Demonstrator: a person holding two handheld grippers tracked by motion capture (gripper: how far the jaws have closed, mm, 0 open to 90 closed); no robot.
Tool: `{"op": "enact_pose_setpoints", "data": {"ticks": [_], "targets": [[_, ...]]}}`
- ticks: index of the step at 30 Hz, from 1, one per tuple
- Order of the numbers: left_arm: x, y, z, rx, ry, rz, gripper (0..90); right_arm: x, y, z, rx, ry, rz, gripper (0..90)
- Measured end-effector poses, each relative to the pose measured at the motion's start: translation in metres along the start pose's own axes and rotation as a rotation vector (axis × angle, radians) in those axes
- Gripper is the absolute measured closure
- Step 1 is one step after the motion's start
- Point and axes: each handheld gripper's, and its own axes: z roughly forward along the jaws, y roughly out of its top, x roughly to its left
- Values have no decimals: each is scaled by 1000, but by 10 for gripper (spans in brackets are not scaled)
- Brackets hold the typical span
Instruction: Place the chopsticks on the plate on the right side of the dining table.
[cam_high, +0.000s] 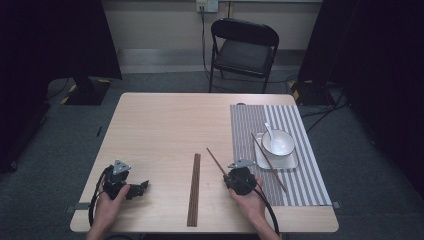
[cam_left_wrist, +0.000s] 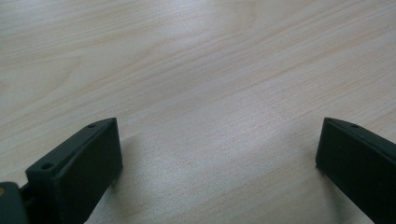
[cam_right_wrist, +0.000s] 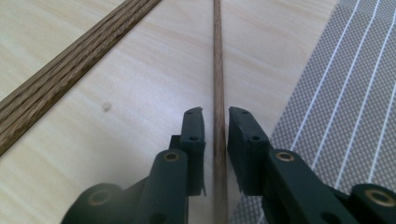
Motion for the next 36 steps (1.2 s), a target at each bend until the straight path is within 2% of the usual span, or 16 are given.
{"op": "enact_pose_setpoints", "data": {"ticks": [5, 9, 11, 14, 20, 23, 36], "targets": [[0, 0, 0, 0, 0, 0, 0, 3, -5, -5, 9, -12, -26, 747], [0, 0, 0, 0, 0, 0, 0, -1, -4, -5, 8, -20, -4, 843], [0, 0, 0, 0, 0, 0, 0, -3, -3, -4, 4, -12, 9, 844], [0, 0, 0, 0, 0, 0, 0, -2, -2, -3, 8, -23, -3, 849], [0, 0, 0, 0, 0, 0, 0, -3, -1, -3, 6, -15, 2, 850], [0, 0, 0, 0, 0, 0, 0, -4, 1, -5, -4, -11, -6, 851], [0, 0, 0, 0, 0, 0, 0, -14, 2, -17, -30, -16, 27, 851]]}}
